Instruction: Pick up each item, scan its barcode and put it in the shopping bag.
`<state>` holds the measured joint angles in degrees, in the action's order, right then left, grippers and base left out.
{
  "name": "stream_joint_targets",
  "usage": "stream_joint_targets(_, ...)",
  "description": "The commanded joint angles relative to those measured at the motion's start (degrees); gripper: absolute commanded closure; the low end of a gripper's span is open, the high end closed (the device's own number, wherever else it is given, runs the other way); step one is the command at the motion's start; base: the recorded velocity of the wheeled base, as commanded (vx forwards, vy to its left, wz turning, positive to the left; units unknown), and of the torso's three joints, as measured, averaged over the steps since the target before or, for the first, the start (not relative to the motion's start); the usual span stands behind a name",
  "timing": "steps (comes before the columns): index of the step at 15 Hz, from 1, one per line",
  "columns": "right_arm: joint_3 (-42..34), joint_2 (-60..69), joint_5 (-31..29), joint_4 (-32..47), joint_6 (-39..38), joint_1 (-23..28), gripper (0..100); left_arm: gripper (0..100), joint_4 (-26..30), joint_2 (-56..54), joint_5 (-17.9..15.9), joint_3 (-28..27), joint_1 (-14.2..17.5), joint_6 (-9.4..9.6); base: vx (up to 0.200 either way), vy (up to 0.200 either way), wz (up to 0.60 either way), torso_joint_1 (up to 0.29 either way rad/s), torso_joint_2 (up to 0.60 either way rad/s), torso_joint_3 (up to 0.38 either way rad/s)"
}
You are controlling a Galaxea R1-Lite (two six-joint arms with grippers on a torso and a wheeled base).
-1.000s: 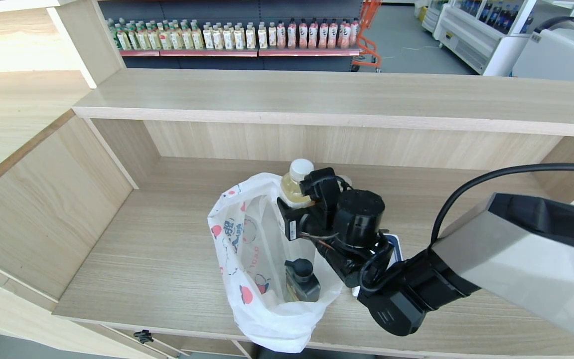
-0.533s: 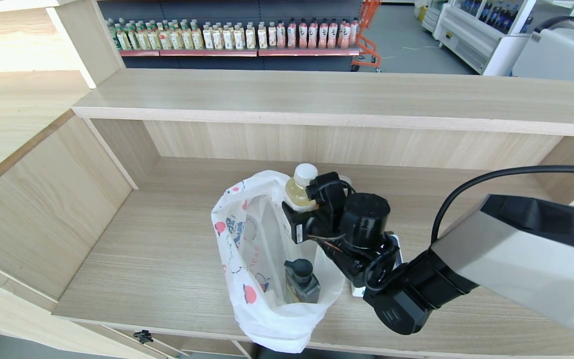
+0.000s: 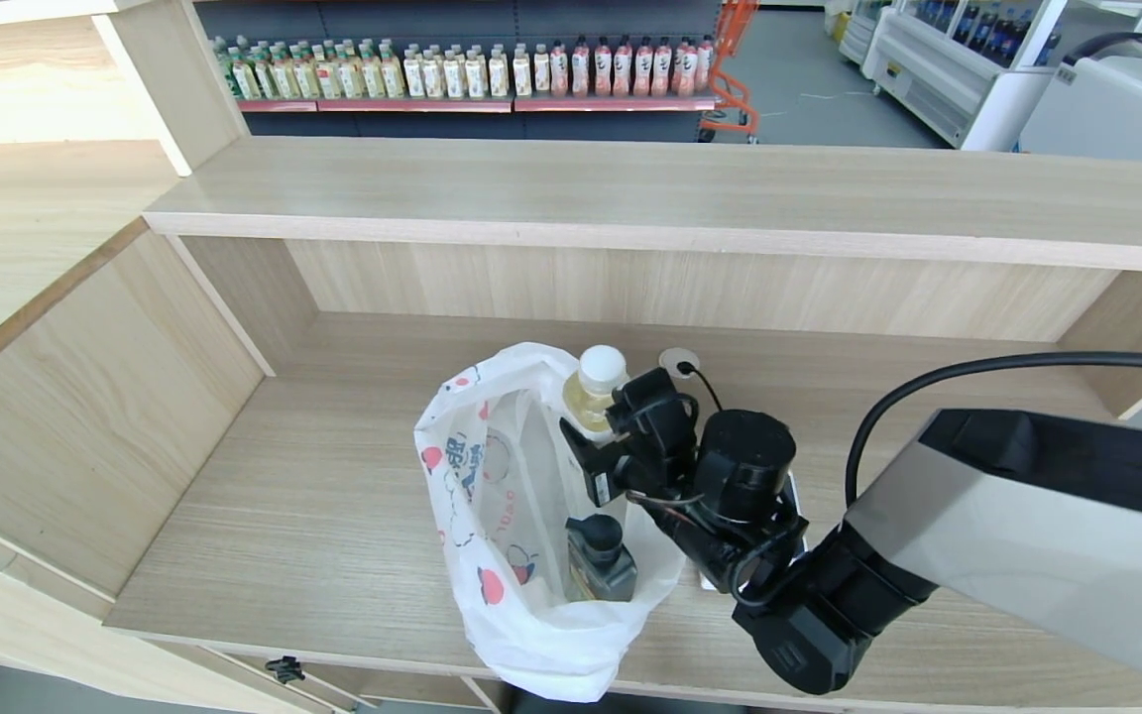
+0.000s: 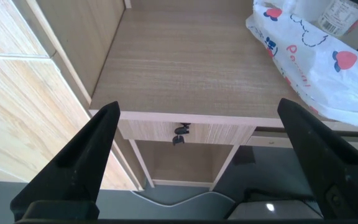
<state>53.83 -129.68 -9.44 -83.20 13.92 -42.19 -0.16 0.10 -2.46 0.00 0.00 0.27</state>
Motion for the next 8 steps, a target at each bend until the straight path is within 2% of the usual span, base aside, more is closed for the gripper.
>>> stream_joint_targets(1, -1.45, -0.66, 0.21, -1.09, 0.23, 0.09, 100, 0, -0.02, -0.01, 0.00, 0.00, 0.00, 0.00, 0.000, 0.000, 0.00, 0.000, 0.00, 0.000)
stream_joint_targets(8, -2.24, -1.10, 0.12, -2.49, 0.32, 0.18, 100, 0, -0.02, -0.01, 0.00, 0.00, 0.00, 0.08, 0.000, 0.000, 0.00, 0.000, 0.00, 0.000)
